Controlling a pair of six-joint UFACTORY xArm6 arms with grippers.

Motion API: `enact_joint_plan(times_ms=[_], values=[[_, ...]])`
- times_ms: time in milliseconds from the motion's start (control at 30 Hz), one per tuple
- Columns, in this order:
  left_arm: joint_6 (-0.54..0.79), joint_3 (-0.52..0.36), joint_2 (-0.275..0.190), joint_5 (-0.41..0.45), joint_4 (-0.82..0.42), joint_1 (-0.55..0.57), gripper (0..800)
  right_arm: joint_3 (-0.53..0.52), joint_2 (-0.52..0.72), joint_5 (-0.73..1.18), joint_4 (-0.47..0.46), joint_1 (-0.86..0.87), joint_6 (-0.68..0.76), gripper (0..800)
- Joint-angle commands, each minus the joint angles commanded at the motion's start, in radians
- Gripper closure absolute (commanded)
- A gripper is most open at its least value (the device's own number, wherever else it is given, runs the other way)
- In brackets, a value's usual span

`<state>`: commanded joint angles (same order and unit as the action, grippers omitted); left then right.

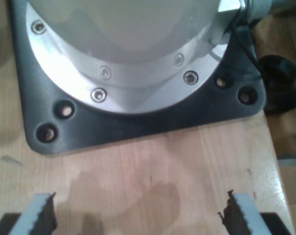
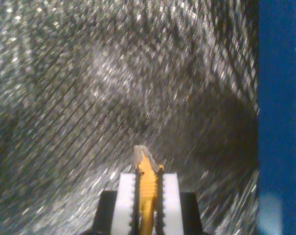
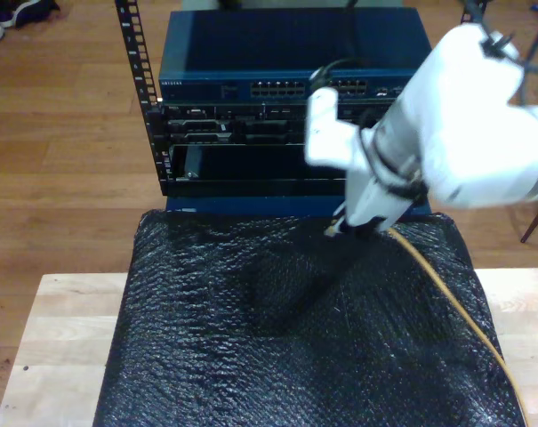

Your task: Grab the cable and plug it in

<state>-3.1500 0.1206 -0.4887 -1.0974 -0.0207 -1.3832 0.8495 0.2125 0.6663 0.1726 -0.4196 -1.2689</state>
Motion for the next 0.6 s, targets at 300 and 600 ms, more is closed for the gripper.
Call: enact_joint_plan(times_ms=[300, 600], values=[[0.000, 0.000, 0.000, 0.000, 0.000, 0.000, 0, -0.015, -0.023, -0.150, -0.106, 0.002, 0.012, 800], [0.000, 0.000, 0.000, -0.002, 0.000, 0.000, 0, 0.002, -0.026, -0.209, -0.157, 0.061, 0.011, 800]])
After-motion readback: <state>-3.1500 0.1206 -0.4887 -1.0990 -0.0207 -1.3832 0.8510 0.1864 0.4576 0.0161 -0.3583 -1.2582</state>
